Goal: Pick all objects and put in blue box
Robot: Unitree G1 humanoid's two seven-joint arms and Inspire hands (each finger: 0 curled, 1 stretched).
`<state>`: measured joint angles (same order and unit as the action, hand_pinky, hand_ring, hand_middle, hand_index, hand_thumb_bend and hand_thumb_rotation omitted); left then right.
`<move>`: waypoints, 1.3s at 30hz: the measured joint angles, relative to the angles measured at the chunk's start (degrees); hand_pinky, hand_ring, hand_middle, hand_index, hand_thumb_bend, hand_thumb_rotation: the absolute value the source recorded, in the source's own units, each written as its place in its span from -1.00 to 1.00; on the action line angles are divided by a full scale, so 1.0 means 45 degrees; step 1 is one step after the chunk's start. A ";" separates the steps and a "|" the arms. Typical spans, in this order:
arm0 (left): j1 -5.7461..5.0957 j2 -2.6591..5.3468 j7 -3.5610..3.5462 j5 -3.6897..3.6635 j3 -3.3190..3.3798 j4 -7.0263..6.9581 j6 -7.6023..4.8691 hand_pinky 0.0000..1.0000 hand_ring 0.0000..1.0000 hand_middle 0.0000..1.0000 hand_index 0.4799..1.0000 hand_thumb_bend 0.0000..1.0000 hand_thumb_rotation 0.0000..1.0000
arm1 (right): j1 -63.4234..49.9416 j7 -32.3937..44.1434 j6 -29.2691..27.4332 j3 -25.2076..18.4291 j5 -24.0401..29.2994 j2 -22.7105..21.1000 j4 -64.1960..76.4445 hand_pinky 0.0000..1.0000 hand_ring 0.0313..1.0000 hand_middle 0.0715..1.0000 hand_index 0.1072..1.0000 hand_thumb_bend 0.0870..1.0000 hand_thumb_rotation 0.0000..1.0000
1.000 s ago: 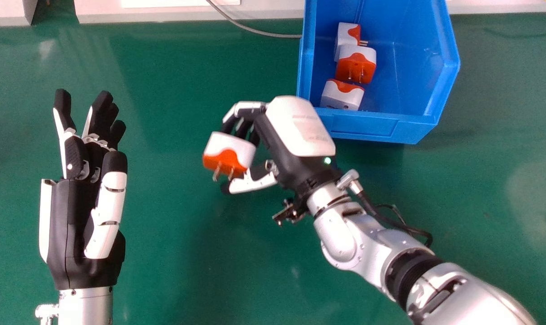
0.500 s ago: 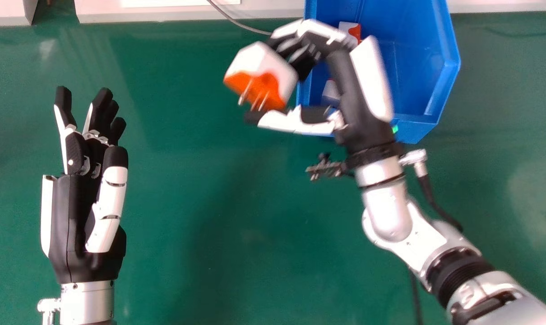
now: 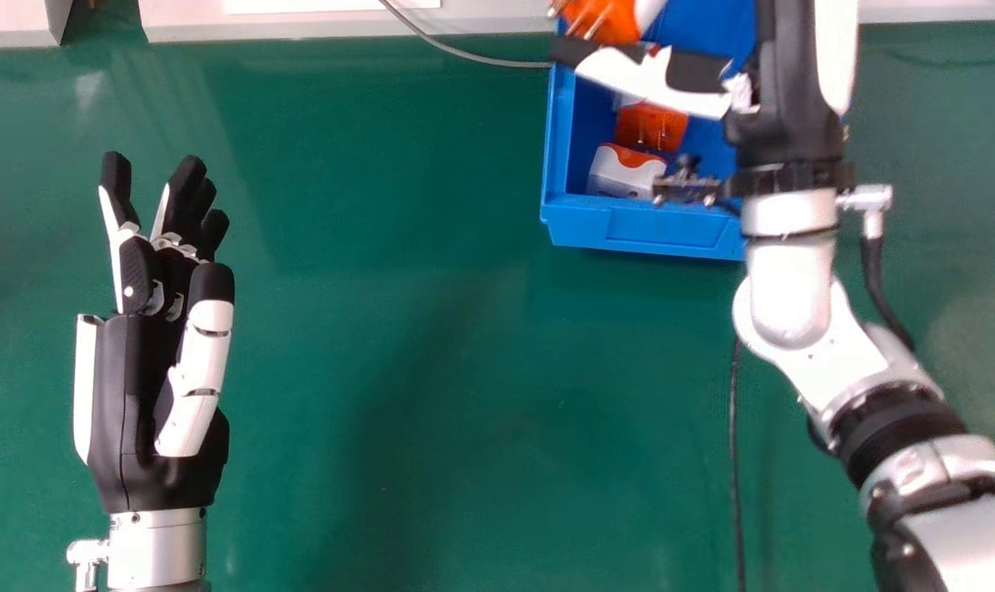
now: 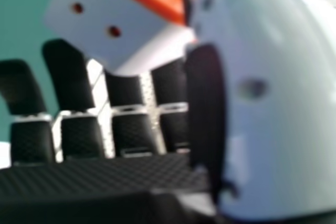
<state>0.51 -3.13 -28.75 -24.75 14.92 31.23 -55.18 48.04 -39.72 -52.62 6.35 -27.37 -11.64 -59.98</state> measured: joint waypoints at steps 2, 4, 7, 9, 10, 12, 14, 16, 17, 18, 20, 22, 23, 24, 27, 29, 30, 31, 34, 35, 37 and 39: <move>0.0000 0.0000 0.0002 0.0002 -0.0002 0.0000 0.0001 0.95 0.94 0.92 0.73 -0.30 0.16 | 0.0457 -0.0075 0.0315 -0.0033 -0.0009 -0.0148 -0.0414 -0.34 -0.27 -0.14 -0.07 -0.05 -1.00; 0.0000 0.0001 -0.0002 0.0007 -0.0007 0.0001 0.0001 0.95 0.94 0.92 0.73 -0.30 0.15 | 0.0849 -0.0149 0.0660 -0.0045 -0.0021 -0.0266 -0.0787 -0.35 -0.27 -0.13 -0.07 -0.05 -1.00; 0.0001 0.0001 -0.0011 0.0000 -0.0002 0.0006 0.0000 0.95 0.94 0.92 0.73 -0.30 0.15 | 0.1389 -0.0447 0.1290 -0.0002 -0.0106 -0.0409 -0.1318 -0.35 -0.28 -0.12 -0.06 -0.06 -1.00; 0.0002 0.0002 -0.0009 0.0001 -0.0003 0.0013 -0.0002 0.95 0.94 0.92 0.73 -0.30 0.15 | 0.1690 -0.0588 0.1758 0.0038 -0.0142 -0.0477 -0.1690 -0.35 -0.28 -0.11 -0.06 -0.06 -1.00; 0.0002 0.0002 -0.0007 0.0002 -0.0002 0.0014 -0.0002 0.95 0.94 0.92 0.73 -0.30 0.15 | 0.1802 -0.0625 0.1986 0.0051 -0.0144 -0.0506 -0.1854 -0.35 -0.28 -0.11 -0.06 -0.06 -1.00; 0.0003 0.0002 -0.0006 0.0002 -0.0001 0.0016 -0.0003 0.95 0.94 0.92 0.73 -0.30 0.15 | 0.1969 -0.0638 0.2317 0.0070 -0.0143 -0.0534 -0.2146 -0.34 -0.27 -0.10 -0.07 -0.06 -1.00; 0.0005 0.0003 -0.0004 0.0008 -0.0002 0.0032 -0.0005 0.95 0.94 0.92 0.73 -0.30 0.15 | 0.2199 -0.0591 0.2774 0.0083 -0.0127 -0.0533 -0.2461 -0.34 -0.27 -0.10 -0.07 -0.06 -1.00; 0.0008 0.0003 0.0001 0.0018 0.0000 0.0052 -0.0008 0.95 0.94 0.92 0.73 -0.30 0.14 | 0.2430 -0.0504 0.3252 0.0081 -0.0081 -0.0531 -0.2729 -0.33 -0.27 -0.09 -0.07 -0.06 -1.00; 0.0008 0.0002 0.0005 0.0023 0.0001 0.0066 -0.0010 0.95 0.94 0.92 0.73 -0.30 0.14 | 0.2561 -0.0429 0.3486 0.0076 -0.0051 -0.0525 -0.2827 -0.33 -0.27 -0.09 -0.07 -0.06 -1.00; 0.0014 0.0003 0.0004 0.0022 -0.0001 0.0081 -0.0012 0.95 0.94 0.92 0.73 -0.30 0.14 | 0.2726 -0.0339 0.3733 0.0072 -0.0025 -0.0521 -0.2965 -0.32 -0.27 -0.09 -0.08 -0.06 -1.00; 0.0028 0.0003 -0.0007 0.0018 -0.0003 0.0117 -0.0014 0.94 0.94 0.91 0.73 -0.30 0.14 | 0.2997 -0.0169 0.4217 0.0064 0.0002 -0.0511 -0.3165 -0.31 -0.27 -0.09 -0.08 -0.06 -1.00; 0.0033 0.0003 -0.0017 0.0009 -0.0001 0.0170 -0.0018 0.94 0.94 0.91 0.73 -0.30 0.14 | 0.3205 -0.0016 0.4720 0.0071 0.0002 -0.0486 -0.3306 -0.30 -0.27 -0.08 -0.08 -0.06 -1.00; 0.0032 0.0003 -0.0027 0.0002 0.0000 0.0191 -0.0019 0.94 0.94 0.91 0.72 -0.30 0.14 | 0.3302 0.0040 0.4983 0.0100 -0.0007 -0.0478 -0.3399 -0.29 -0.27 -0.08 -0.08 -0.06 -1.00; 0.0032 0.0002 -0.0040 -0.0008 0.0001 0.0196 -0.0022 0.94 0.94 0.91 0.72 -0.30 0.14 | 0.3376 0.0099 0.5274 0.0141 -0.0015 -0.0473 -0.3510 -0.29 -0.27 -0.08 -0.08 -0.06 -1.00; 0.0031 0.0002 -0.0127 -0.0028 0.0006 0.0199 -0.0040 0.94 0.94 0.91 0.72 -0.30 0.14 | 0.3528 0.0424 0.6264 0.0247 -0.0043 -0.0458 -0.3751 -0.28 -0.26 -0.09 -0.09 -0.06 -1.00; 0.0031 0.0003 -0.0207 -0.0029 0.0005 0.0201 -0.0051 0.94 0.94 0.91 0.72 -0.30 0.14 | 0.3595 0.0630 0.6738 0.0283 -0.0043 -0.0444 -0.3875 -0.28 -0.27 -0.09 -0.09 -0.06 -1.00; 0.0030 0.0003 -0.0233 -0.0028 0.0004 0.0201 -0.0060 0.94 0.94 0.91 0.72 -0.30 0.14 | 0.3656 0.0744 0.7018 0.0299 -0.0042 -0.0425 -0.3938 -0.28 -0.27 -0.09 -0.09 -0.06 -1.00; 0.0030 0.0007 -0.0244 -0.0027 0.0004 0.0201 -0.0067 0.94 0.94 0.91 0.72 -0.30 0.14 | 0.3709 0.0863 0.7247 0.0309 -0.0042 -0.0412 -0.3982 -0.28 -0.27 -0.09 -0.09 -0.06 -1.00; 0.0025 0.0021 -0.0244 -0.0020 0.0005 0.0200 -0.0079 0.94 0.93 0.91 0.72 -0.30 0.14 | 0.3920 0.1119 0.7920 0.0508 -0.0141 -0.0353 -0.4079 -0.30 -0.27 -0.10 -0.08 -0.06 -1.00; 0.0022 0.0022 -0.0241 -0.0016 0.0005 0.0199 -0.0083 0.94 0.93 0.91 0.72 -0.30 0.14 | 0.4028 0.1239 0.8210 0.0628 -0.0183 -0.0320 -0.4102 -0.30 -0.27 -0.11 -0.09 -0.06 -1.00; 0.0017 0.0025 -0.0243 -0.0011 -0.0002 0.0197 -0.0085 0.94 0.93 0.91 0.72 -0.30 0.14 | 0.4229 0.1603 0.8783 0.0881 -0.0460 -0.0273 -0.4143 -0.30 -0.27 -0.11 -0.09 -0.06 -1.00; 0.0009 0.0024 -0.0244 -0.0014 -0.0001 0.0195 -0.0084 0.94 0.93 0.91 0.72 -0.31 0.14 | 0.4298 0.1956 0.9160 0.1107 -0.0604 -0.0194 -0.4169 -0.29 -0.26 -0.11 -0.09 -0.06 -1.00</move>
<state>0.55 -3.02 -29.84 -24.81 14.92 32.11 -55.56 67.38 -30.92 -11.40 11.33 -30.08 -12.51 -78.74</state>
